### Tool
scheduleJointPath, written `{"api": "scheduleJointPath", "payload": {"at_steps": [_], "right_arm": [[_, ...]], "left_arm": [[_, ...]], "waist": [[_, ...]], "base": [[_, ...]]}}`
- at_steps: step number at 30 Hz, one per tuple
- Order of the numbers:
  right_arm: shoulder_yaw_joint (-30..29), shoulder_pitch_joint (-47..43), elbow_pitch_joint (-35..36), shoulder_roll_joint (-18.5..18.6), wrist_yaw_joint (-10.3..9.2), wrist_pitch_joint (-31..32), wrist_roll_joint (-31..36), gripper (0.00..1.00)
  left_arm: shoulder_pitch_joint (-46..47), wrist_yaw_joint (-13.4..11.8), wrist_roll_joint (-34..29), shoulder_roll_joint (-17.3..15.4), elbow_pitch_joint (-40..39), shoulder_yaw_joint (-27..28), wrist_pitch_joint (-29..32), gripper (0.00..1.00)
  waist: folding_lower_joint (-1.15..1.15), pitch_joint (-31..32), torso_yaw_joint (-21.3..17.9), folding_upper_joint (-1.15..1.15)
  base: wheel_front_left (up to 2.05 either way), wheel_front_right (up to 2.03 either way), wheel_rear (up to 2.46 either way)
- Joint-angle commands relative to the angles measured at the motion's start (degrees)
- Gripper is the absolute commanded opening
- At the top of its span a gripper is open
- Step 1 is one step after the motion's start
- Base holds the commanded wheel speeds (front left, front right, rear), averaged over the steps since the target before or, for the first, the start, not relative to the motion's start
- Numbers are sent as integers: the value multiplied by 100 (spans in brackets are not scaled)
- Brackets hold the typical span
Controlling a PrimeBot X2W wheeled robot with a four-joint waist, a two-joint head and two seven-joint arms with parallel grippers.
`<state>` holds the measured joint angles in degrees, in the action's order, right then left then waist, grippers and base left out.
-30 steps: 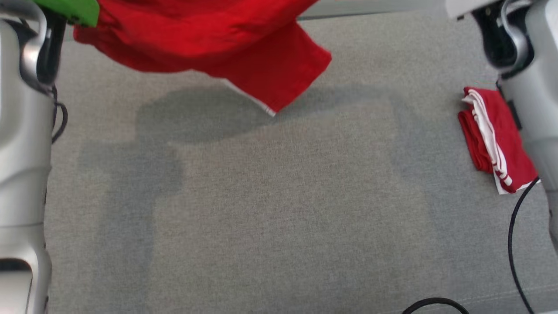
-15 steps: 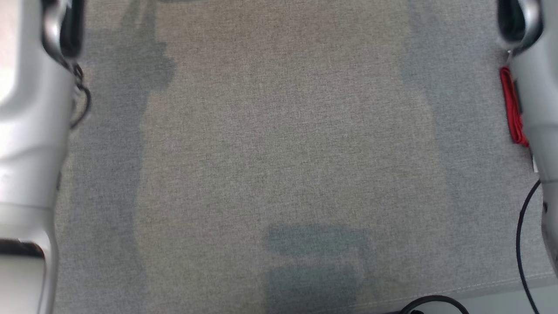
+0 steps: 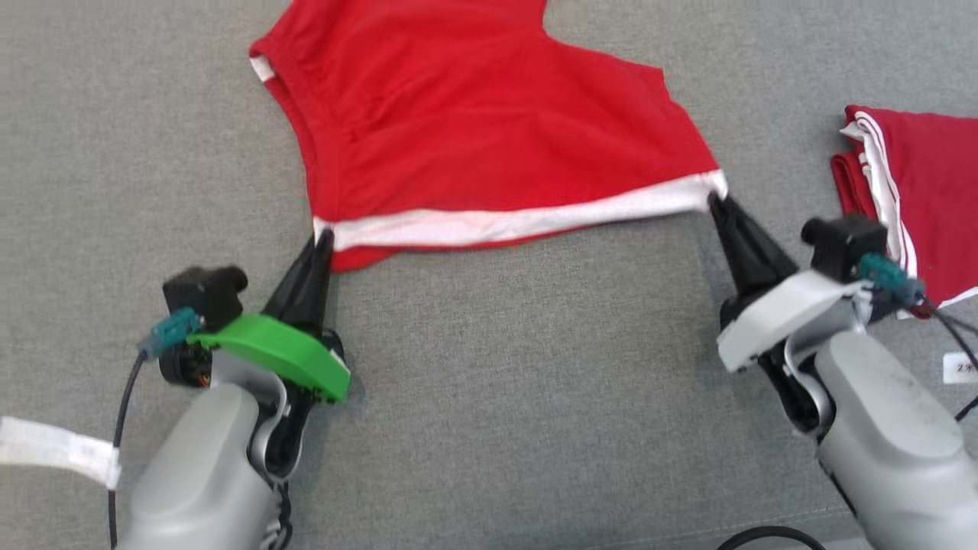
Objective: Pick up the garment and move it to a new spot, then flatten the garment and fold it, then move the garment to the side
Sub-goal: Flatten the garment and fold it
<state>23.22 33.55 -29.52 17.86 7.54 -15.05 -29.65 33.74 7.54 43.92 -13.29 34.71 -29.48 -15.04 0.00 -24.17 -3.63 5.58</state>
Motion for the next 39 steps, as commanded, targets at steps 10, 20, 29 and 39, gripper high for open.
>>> {"api": "scheduleJointPath", "payload": {"at_steps": [10,20,29,39], "right_arm": [[227,-1657,-229,1,-12,-12,-186,0],[289,-3027,-237,32,-12,-12,-132,0],[140,-2919,-46,114,-12,-11,-13,0],[37,-1064,-322,138,-12,-12,184,0]], "left_arm": [[-1825,-8,85,286,-111,384,-6,0],[-3305,-9,-22,393,-286,554,-6,0],[-3602,-9,-339,554,-695,983,-7,0],[-2540,-9,-481,773,-1393,1283,-6,0]], "waist": [[0,1336,66,0],[0,2086,21,0],[0,1996,149,0],[0,1098,772,0]], "base": [[0,0,0],[0,0,0],[0,0,0],[0,0,0]]}}
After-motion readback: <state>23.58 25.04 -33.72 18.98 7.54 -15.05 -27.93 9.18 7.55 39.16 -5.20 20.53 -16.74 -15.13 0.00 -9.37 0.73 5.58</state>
